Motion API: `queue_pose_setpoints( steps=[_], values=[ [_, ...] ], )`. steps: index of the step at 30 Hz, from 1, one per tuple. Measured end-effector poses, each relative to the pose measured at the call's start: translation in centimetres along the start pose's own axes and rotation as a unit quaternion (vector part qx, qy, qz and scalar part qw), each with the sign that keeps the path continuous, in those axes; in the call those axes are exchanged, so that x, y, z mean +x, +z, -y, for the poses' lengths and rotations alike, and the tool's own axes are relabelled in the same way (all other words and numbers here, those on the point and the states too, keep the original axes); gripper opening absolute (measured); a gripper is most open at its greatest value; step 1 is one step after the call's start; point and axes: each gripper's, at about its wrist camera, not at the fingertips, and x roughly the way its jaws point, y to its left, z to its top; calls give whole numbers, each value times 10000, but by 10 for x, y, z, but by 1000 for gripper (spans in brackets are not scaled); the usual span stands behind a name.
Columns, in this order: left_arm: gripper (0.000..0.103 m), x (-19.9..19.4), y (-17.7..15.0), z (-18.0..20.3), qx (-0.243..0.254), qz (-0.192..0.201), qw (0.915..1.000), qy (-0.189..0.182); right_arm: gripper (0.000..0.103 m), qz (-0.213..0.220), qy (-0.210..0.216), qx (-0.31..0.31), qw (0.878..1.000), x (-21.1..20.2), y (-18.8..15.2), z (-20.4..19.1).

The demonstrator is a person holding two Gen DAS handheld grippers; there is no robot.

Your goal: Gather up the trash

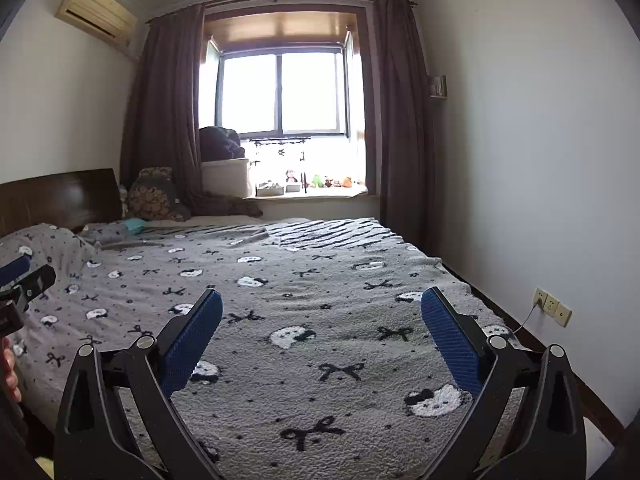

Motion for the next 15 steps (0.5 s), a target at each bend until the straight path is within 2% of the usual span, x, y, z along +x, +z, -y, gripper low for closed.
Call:
queue_pose_setpoints(
  steps=[15],
  values=[
    [95, -6, -2, -10, -42, -58, 9997, 225, 100, 23, 104, -40, 9999, -3, 3, -8]
  ],
)
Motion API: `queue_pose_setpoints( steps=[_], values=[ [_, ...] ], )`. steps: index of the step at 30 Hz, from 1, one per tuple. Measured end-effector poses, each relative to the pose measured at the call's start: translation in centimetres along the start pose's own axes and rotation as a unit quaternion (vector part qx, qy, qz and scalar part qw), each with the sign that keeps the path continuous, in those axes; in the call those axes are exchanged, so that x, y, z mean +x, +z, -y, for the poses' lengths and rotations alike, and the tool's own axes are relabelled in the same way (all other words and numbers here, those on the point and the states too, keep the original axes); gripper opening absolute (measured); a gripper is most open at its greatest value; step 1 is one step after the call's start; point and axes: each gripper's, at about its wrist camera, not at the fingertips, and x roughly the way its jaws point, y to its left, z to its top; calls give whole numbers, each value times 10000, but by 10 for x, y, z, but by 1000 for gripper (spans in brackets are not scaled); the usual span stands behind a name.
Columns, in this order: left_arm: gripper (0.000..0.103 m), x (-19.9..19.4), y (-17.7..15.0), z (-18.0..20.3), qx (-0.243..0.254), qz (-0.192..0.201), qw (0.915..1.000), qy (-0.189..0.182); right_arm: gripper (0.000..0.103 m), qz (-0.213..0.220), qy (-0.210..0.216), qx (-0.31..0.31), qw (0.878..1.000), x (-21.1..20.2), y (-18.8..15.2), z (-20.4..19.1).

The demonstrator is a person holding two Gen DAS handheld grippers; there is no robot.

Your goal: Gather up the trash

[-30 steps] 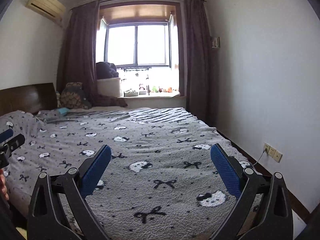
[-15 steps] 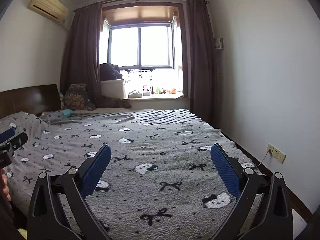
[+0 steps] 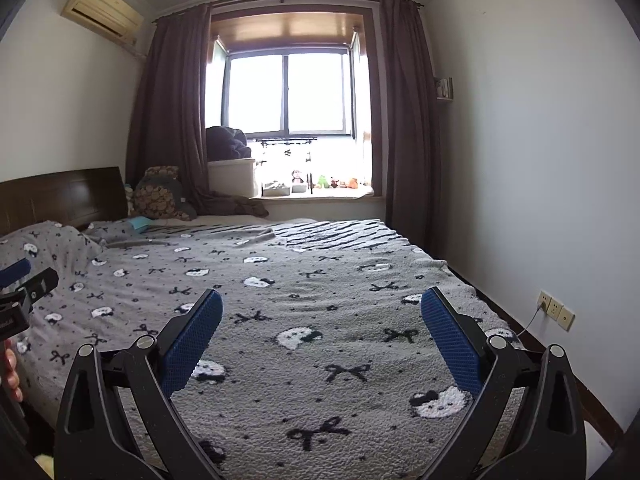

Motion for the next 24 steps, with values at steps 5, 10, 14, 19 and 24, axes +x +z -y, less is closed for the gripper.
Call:
queue_pose_setpoints(
  steps=[5, 10, 14, 19, 24],
  values=[
    [95, -1, 0, -2, -21, -2, 10000, 26, 100, -6, 29, 6, 10000, 1, 1, -2],
    [95, -1, 0, -4, -18, -5, 10000, 44, 100, -18, 54, -20, 10000, 1, 2, -5],
    [95, -1, 0, -4, -19, -5, 10000, 48, 100, -18, 56, -20, 10000, 1, 2, -6],
    [95, -2, 1, -4, -21, 13, 10000, 53, 100, -13, 72, -14, 10000, 2, 3, -5],
    [95, -2, 1, -4, -28, 12, 10000, 65, 100, -11, 69, -15, 10000, 2, 3, -5]
  ],
)
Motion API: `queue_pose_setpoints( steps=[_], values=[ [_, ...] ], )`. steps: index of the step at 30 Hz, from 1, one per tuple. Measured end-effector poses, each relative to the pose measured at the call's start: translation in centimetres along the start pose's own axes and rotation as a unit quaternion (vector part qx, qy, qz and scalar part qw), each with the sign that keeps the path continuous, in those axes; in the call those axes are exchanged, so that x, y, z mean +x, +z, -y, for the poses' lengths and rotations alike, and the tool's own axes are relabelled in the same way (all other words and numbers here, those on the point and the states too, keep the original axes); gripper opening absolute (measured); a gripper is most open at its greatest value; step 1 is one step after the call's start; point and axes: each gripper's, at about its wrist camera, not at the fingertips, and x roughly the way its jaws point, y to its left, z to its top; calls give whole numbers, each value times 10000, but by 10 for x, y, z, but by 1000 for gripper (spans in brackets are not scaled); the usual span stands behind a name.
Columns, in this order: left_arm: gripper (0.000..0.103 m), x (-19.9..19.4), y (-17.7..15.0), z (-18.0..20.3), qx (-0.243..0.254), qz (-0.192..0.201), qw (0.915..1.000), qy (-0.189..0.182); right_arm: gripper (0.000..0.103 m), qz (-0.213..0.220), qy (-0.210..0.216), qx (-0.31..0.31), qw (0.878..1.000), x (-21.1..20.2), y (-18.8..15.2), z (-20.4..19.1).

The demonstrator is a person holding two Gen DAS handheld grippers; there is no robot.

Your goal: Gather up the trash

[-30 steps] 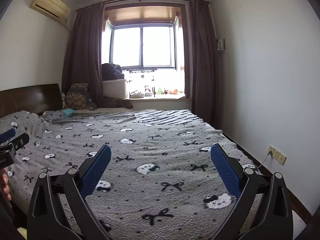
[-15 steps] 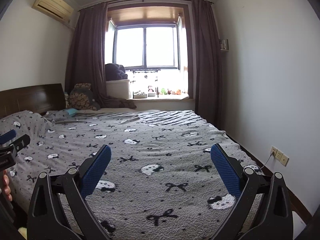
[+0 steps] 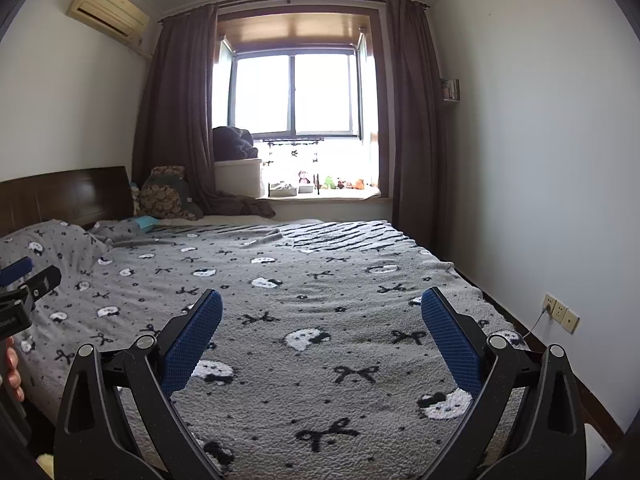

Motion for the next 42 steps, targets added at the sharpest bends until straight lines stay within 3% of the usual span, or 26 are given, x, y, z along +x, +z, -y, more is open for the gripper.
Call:
queue_pose_setpoints(
  steps=[42],
  values=[
    [95, -5, -1, -2, -7, -21, 10000, 44, 100, 9, 129, -88, 9999, 0, 6, -8]
  ],
)
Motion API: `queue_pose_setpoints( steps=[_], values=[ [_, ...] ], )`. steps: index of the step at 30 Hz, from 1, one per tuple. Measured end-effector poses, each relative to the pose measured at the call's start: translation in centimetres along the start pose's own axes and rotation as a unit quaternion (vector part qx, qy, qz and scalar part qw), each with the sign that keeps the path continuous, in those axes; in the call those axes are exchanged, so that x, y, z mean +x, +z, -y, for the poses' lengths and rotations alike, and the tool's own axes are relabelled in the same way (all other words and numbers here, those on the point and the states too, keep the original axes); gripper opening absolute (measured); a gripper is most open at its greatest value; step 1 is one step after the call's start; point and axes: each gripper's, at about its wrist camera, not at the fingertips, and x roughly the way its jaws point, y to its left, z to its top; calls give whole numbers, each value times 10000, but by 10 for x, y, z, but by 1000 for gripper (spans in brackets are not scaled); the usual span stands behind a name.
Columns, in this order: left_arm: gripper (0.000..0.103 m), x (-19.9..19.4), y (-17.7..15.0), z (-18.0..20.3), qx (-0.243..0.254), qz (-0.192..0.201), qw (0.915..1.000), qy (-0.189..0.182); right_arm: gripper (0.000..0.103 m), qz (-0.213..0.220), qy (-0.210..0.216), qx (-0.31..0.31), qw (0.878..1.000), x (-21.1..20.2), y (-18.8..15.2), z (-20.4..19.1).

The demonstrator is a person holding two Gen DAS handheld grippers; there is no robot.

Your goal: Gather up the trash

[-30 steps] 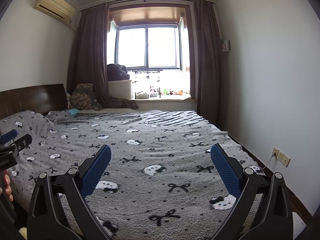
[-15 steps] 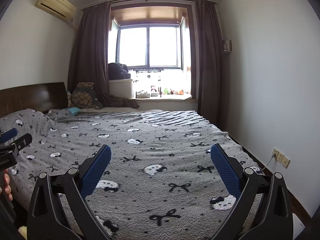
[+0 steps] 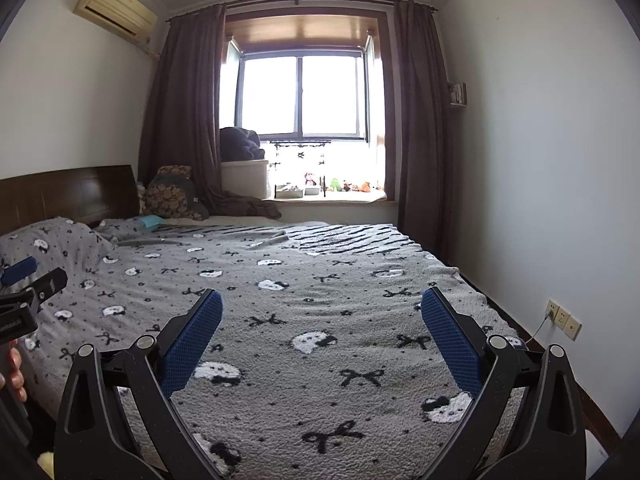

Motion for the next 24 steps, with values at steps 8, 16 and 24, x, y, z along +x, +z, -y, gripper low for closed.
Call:
queue_pose_setpoints(
  steps=[8, 16, 24],
  values=[
    [95, -3, 1, -2, -21, -3, 10000, 25, 100, 22, 13, -19, 10000, -1, 3, -2],
    [95, -4, 3, -5, -58, -41, 10000, 63, 100, -26, 26, -39, 10000, 1, 4, -3],
    [95, -4, 4, -4, -4, -65, 9999, 95, 100, 39, 71, -58, 10000, -1, 4, -5]
  ],
)
